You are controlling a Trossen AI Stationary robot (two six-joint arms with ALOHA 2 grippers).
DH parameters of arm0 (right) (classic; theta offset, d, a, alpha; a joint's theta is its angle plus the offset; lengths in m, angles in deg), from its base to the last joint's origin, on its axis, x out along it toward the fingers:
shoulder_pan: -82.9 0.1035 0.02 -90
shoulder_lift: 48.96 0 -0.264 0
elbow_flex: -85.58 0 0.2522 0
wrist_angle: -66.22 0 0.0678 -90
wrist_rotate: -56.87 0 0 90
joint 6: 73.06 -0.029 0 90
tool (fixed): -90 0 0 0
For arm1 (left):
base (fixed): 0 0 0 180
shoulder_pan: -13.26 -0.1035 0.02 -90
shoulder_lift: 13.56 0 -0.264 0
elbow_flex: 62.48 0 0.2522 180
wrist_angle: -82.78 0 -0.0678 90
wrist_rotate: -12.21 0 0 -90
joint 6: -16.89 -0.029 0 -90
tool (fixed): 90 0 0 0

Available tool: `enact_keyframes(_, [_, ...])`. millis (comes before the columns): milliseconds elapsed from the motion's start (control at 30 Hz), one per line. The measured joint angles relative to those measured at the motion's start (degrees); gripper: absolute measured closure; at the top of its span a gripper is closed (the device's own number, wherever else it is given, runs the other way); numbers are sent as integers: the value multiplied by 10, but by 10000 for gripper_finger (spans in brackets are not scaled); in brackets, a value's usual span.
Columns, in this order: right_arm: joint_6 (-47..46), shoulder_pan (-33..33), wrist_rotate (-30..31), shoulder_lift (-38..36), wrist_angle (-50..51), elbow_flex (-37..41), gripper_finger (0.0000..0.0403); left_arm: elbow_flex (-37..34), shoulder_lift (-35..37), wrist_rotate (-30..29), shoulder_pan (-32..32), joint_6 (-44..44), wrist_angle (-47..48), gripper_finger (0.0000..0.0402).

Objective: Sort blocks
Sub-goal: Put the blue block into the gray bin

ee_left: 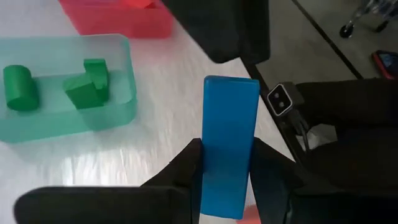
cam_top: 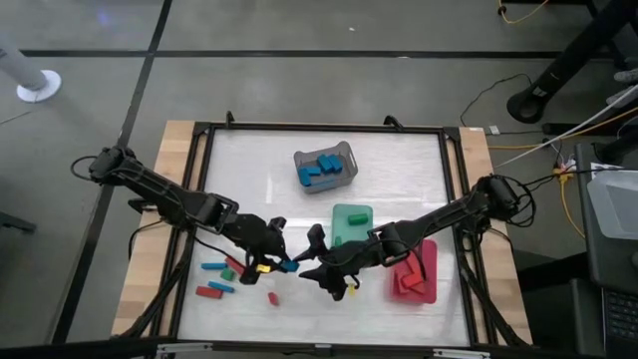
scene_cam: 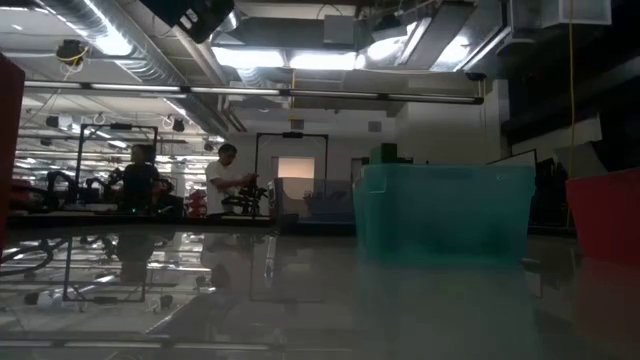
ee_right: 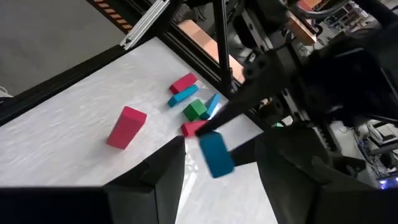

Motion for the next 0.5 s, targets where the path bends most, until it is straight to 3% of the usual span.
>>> enact_keyframes(500, [0,-4,0,25,-14,0,207,0,0,3,-3,-14,-50,314])
